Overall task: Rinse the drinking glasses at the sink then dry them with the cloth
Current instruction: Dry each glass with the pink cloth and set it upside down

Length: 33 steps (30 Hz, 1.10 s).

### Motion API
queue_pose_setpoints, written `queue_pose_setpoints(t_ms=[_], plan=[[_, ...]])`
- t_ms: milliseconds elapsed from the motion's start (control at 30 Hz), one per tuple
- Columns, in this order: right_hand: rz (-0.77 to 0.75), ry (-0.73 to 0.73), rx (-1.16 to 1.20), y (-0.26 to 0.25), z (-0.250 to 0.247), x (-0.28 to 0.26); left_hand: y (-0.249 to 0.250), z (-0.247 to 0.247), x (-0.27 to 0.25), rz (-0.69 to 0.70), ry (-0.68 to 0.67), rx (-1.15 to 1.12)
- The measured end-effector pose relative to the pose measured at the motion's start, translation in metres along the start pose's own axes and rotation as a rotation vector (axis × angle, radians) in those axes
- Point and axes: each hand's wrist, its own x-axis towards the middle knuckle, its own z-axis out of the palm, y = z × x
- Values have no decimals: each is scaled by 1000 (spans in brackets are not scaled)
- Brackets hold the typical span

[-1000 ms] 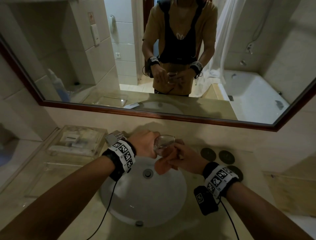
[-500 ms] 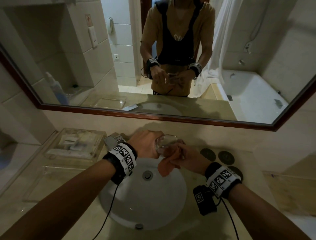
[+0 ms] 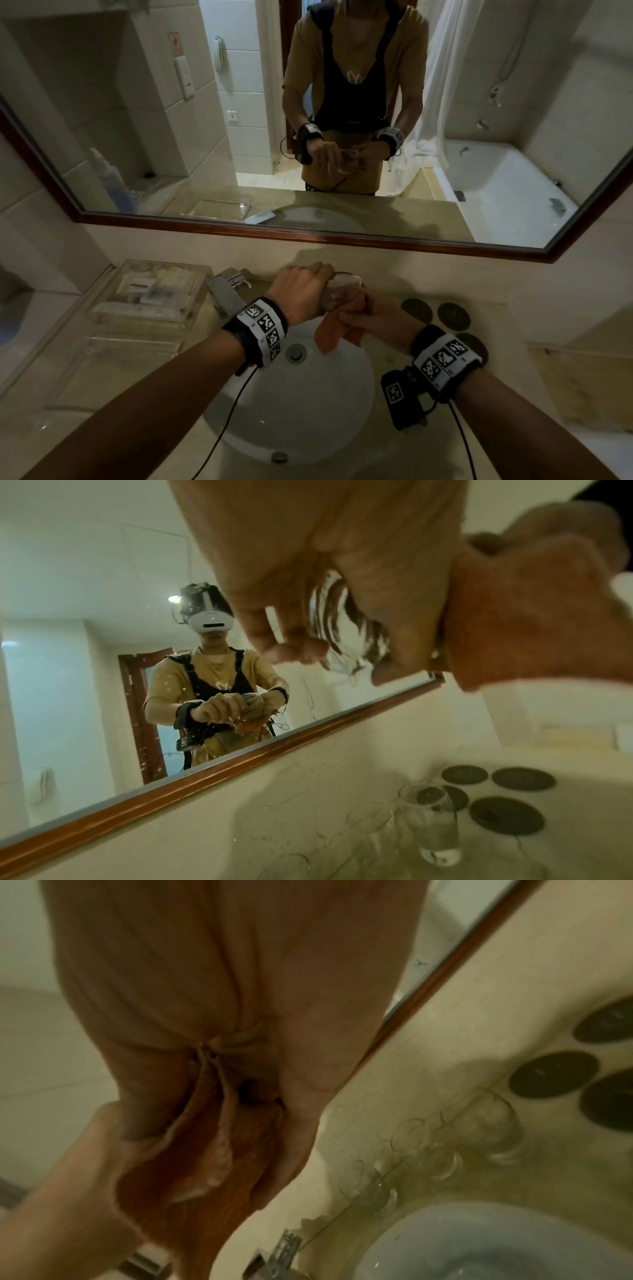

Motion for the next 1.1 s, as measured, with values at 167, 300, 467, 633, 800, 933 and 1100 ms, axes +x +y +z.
queue_pose_setpoints(t_ms=[167, 300, 467, 633, 800, 933, 1100], plan=[[16, 86, 174, 5, -1, 3, -5, 6, 3, 118, 116, 13], [9, 63, 73, -1, -13, -5, -18, -5, 3, 9, -225, -487], [-46, -34, -82, -17, -17, -5, -15, -8, 2, -61, -435, -715], [-47, -43, -104, -27, -15, -6, -3, 3, -7, -119, -254, -583], [-108, 28, -337, -43, -20, -2, 14, 14, -14, -240, 23, -335], [-123, 38, -401, -50, -23, 2, 21, 18, -18, -241, 205, -223], [-114, 54, -477, -51, -30, 0, 5, 5, -15, -112, -12, -592]])
